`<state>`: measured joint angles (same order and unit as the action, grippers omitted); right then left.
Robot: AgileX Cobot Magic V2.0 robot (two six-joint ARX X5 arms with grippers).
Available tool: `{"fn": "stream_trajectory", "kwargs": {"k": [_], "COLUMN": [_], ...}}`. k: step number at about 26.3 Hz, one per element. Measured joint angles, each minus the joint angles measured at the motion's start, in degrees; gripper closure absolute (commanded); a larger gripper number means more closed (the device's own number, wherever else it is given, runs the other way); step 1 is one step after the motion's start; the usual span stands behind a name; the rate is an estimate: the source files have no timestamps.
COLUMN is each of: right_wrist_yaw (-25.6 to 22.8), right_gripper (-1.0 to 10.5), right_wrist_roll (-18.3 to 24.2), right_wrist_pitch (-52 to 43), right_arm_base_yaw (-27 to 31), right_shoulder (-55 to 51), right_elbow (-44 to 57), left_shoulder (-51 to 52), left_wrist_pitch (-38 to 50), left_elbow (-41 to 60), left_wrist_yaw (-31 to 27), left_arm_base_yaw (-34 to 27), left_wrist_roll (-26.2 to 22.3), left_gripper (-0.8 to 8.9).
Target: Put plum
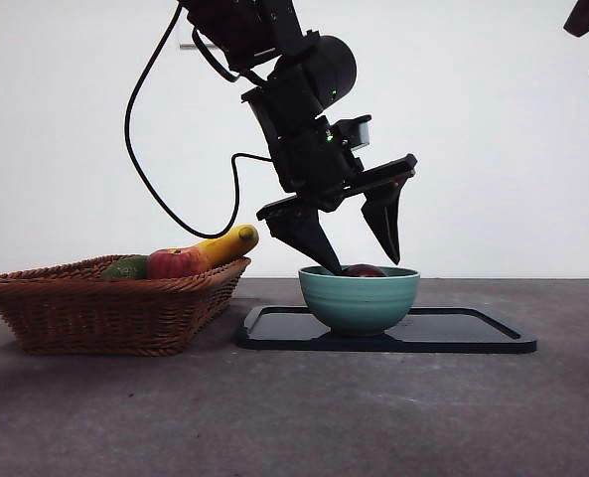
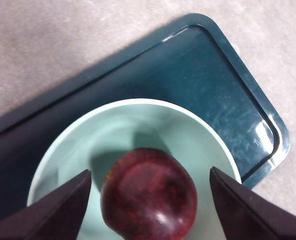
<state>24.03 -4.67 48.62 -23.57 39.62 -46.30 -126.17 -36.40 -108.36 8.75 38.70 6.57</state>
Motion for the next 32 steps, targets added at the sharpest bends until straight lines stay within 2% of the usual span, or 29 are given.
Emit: {"fn": "stream_trajectory", "kwargs": {"k": [16,32], "right_wrist_yaw": [0.0,0.0], "right_gripper": [7.3,7.3], "right_wrist_roll": [0.0,0.0], "right_wrist_pitch": [0.0,0.0], "right_arm_base_yaw": [0.0,0.0], "right_shoulder": [0.0,0.0], "right_elbow": [0.0,0.0], "left_shoulder": [-0.76,-0.98], "left_wrist_pitch": [-2.38,-3.32], "left_elbow": [-0.02,-0.02], "left_wrist_yaw": [-1.38,-1.4], "left_arm_base_yaw": [0.98,1.2], "left_wrist_roll": [-4.13,-5.64], "left_gripper": [4.43,4.49]}}
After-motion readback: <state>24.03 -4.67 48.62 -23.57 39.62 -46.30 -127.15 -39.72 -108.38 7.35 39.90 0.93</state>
